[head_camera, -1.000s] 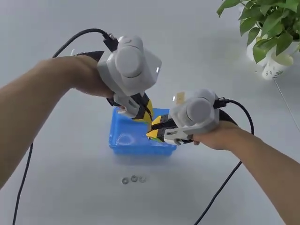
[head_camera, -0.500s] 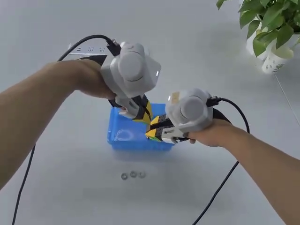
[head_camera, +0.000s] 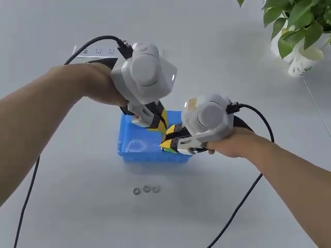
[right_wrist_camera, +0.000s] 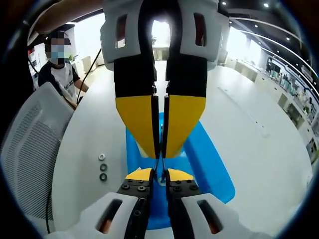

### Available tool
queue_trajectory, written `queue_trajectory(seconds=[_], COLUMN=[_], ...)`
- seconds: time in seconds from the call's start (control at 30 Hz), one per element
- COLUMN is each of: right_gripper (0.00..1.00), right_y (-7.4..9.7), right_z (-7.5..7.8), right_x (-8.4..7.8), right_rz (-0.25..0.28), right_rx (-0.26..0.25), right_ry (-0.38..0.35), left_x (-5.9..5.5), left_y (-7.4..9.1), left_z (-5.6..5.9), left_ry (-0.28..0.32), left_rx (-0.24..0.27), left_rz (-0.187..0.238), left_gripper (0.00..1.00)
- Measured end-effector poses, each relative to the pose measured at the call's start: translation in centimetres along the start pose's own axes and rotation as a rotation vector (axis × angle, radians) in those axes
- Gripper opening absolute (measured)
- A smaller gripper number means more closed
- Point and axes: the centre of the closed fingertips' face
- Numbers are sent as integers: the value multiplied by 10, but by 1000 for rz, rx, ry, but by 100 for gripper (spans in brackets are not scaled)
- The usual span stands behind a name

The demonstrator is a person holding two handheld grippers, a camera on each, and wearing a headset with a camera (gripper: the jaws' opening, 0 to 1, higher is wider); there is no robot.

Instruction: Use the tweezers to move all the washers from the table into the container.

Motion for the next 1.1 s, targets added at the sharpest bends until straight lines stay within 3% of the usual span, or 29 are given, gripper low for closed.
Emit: queue_trajectory(seconds=[0.47,1.1], right_gripper=[11,11], right_y=[6,25], right_z=[1,-5], right_x=[8,37], right_rz=[11,50], right_rx=[-16,-44], right_ry=[21,58], left_x=[3,20], left_y=[7,36], left_z=[2,8], left_ry=[-9,-17], left_rx=[4,27], left_rz=[-8,-12], left_gripper=[5,5])
Point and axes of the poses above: the centre of the closed fingertips' face, and the gripper's own axes: y roughly backward along the fingers, z roughly to its right, x roughly out of its top, and after that the axes turned 5 degrees about z, right-handed
